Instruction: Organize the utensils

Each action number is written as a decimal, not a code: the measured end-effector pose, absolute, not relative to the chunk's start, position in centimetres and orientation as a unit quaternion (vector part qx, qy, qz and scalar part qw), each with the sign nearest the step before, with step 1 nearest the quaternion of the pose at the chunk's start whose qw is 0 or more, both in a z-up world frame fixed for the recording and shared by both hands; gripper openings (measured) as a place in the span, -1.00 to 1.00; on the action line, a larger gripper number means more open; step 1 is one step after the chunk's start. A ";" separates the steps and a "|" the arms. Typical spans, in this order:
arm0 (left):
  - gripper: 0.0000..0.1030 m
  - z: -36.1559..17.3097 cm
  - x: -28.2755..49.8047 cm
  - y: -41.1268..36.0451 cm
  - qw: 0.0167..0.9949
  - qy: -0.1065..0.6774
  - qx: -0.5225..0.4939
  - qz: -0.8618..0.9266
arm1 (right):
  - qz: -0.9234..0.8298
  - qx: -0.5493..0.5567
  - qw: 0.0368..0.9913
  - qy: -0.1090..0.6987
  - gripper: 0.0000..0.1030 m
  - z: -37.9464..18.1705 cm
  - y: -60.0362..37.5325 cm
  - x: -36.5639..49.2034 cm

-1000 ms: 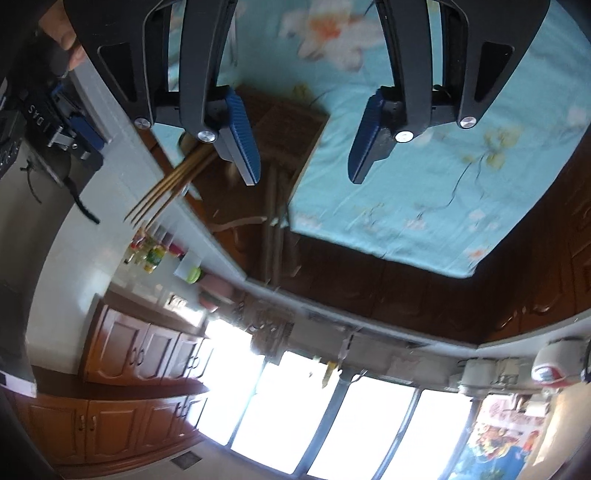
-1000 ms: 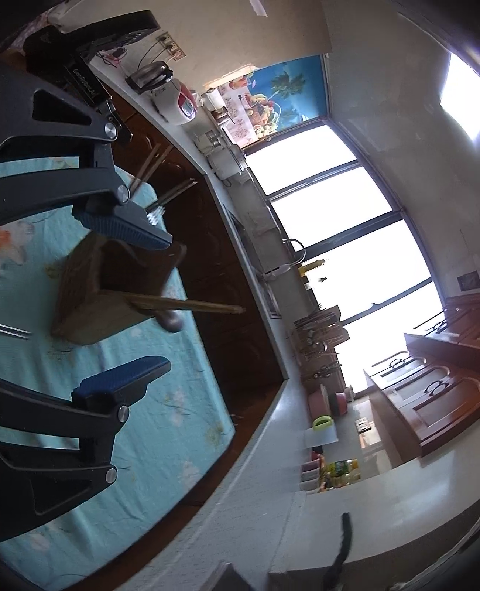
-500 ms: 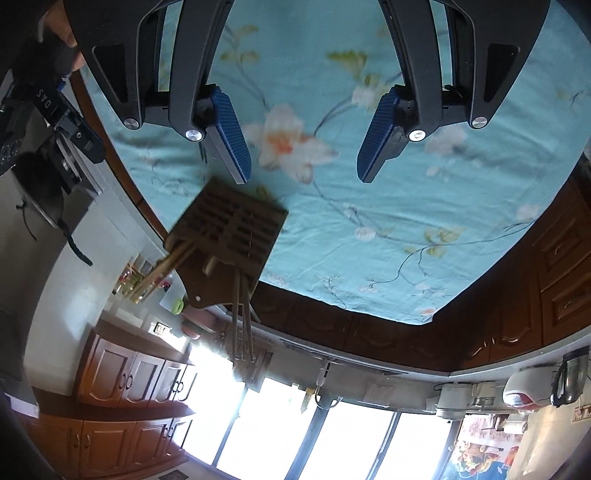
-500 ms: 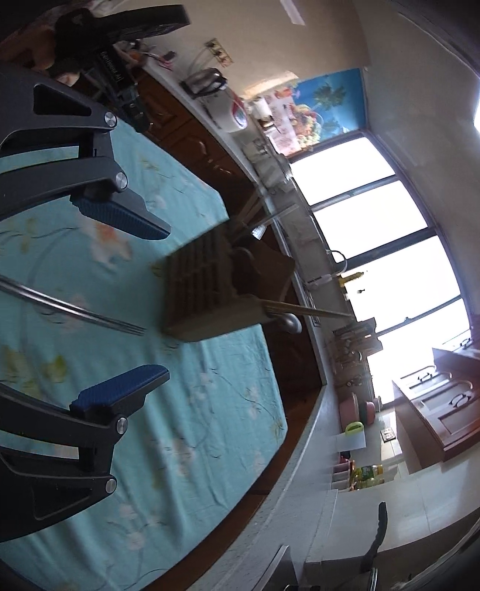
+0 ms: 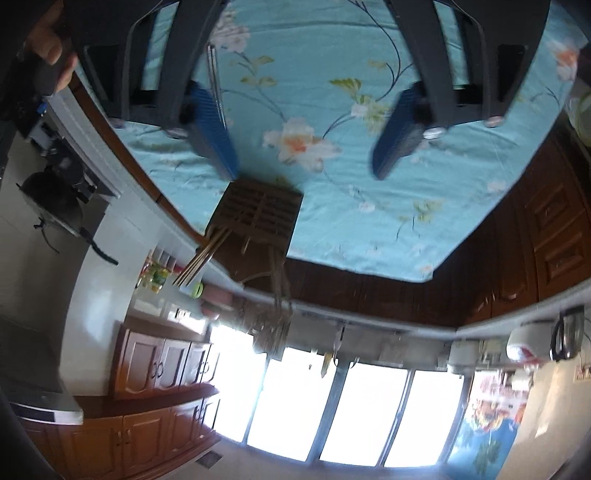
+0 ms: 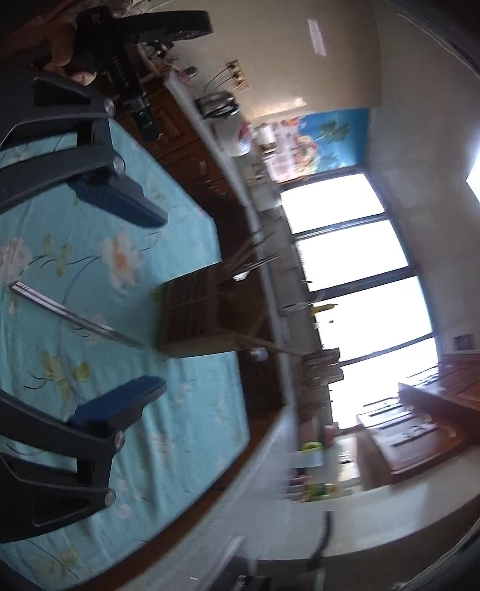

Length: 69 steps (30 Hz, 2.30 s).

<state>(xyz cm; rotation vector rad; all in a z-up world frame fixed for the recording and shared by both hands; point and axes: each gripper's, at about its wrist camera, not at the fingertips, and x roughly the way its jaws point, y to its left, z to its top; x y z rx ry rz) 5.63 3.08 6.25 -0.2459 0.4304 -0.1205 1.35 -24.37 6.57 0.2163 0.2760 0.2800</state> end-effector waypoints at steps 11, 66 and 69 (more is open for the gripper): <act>0.85 2.0 3.2 0.8 0.983 0.172 -0.060 -0.009 | 0.087 0.051 0.991 0.084 1.00 2.0 -24.0 -1.6; 0.91 -1.8 1.8 -1.8 0.983 0.182 -0.002 0.006 | 0.046 0.039 0.992 0.107 1.00 -1.7 -25.6 -2.7; 0.91 -1.8 1.7 -1.9 0.984 0.178 0.000 0.008 | 0.047 0.040 0.992 0.107 1.00 -1.7 -25.6 -2.7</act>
